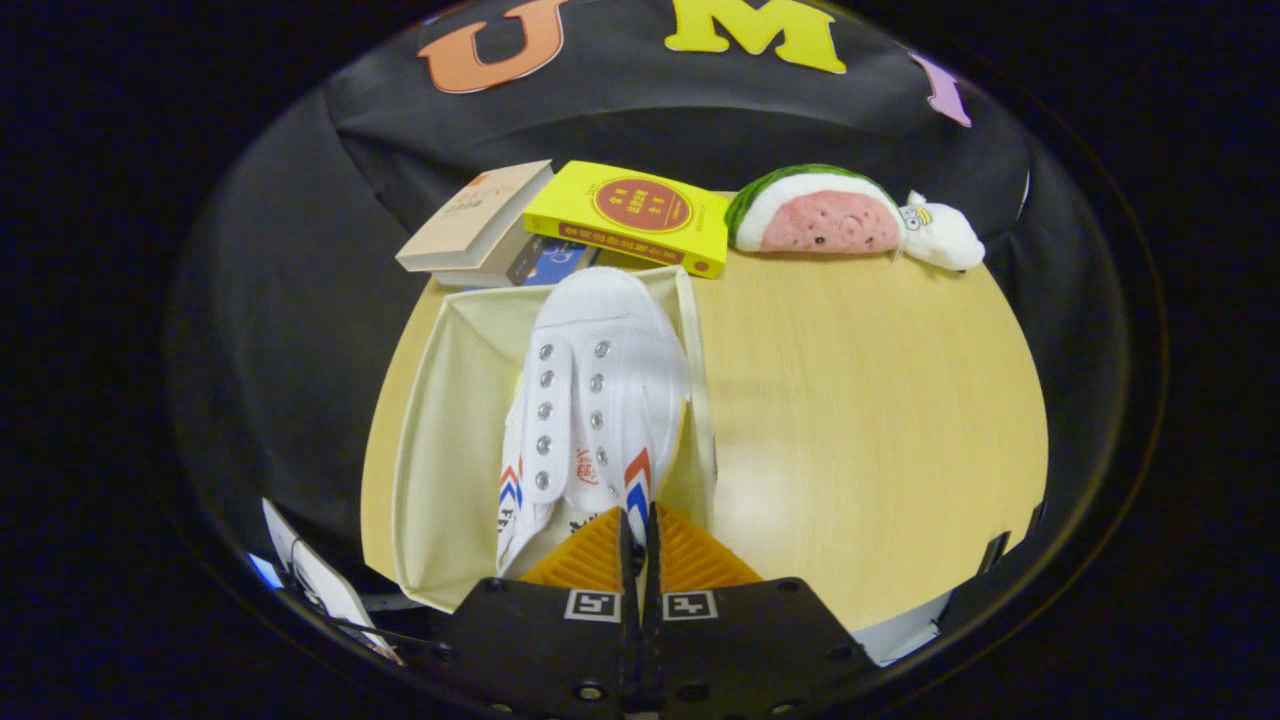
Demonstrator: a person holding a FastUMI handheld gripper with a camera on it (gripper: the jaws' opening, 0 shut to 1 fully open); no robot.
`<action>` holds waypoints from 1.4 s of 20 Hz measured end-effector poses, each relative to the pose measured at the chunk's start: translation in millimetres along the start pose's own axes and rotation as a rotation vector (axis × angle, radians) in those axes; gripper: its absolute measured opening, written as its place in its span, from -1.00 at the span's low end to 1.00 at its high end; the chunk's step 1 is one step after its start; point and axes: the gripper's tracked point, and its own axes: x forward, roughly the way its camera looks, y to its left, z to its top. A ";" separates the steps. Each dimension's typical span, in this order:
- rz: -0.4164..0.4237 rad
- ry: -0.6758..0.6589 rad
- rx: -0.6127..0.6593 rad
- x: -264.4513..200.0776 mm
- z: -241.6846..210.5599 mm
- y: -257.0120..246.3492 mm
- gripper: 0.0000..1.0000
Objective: Open the storage box then place both shoes into the box .Put the left shoe in first, then the right shoe, with the right side of both shoes facing outward in a uniform manner.
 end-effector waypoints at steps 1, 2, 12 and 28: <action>-0.005 0.017 0.004 5.6 -2.7 0.0 -1.00; -0.012 0.037 0.019 12.5 -6.4 0.0 -1.00; -0.046 -0.054 0.000 6.8 -3.0 9.5 -0.53; -0.181 -0.533 0.001 -193.9 44.9 -103.7 0.81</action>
